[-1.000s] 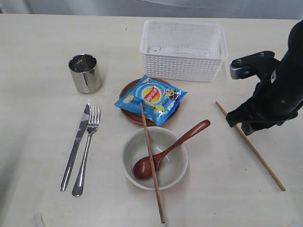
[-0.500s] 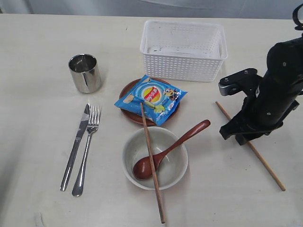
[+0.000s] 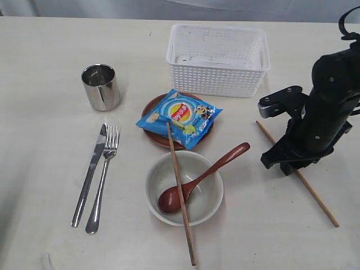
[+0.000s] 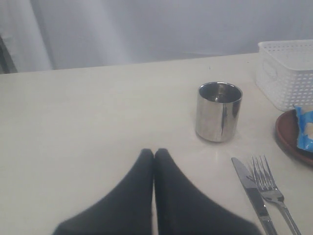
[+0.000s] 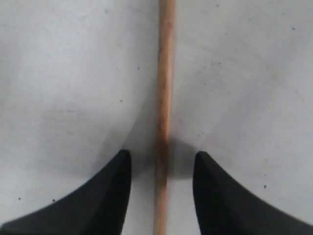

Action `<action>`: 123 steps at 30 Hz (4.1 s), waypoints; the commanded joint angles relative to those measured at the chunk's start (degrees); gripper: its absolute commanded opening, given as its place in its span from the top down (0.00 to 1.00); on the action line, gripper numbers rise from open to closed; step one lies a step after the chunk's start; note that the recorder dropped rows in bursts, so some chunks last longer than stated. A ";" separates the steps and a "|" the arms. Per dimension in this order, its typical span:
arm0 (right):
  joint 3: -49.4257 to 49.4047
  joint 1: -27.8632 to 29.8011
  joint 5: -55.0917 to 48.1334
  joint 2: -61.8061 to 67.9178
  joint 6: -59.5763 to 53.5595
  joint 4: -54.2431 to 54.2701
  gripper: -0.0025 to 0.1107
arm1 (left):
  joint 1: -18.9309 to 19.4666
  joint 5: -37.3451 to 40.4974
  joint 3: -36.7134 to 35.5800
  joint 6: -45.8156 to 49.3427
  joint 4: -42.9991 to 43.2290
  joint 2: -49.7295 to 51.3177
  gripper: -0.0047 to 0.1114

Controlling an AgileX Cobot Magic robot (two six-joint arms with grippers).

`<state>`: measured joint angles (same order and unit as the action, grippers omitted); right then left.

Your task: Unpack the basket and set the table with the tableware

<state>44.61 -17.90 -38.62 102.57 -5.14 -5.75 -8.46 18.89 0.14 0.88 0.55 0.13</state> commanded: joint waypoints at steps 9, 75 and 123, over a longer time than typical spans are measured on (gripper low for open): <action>-0.27 0.29 -4.48 0.88 0.19 -0.78 0.98 | -0.33 -0.48 -0.14 -0.25 -0.13 -0.13 0.96; 9.28 -22.36 -5.38 -4.82 8.34 30.95 0.55 | -0.33 -0.48 -0.14 -0.25 -0.13 -0.13 0.96; 25.97 -39.81 -24.88 -6.75 28.63 -1.47 0.44 | -0.33 -0.48 -0.14 -0.25 -0.13 -0.13 0.96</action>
<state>67.02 -57.63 -60.96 92.04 22.66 -4.54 -8.46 18.89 0.14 0.88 0.55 0.13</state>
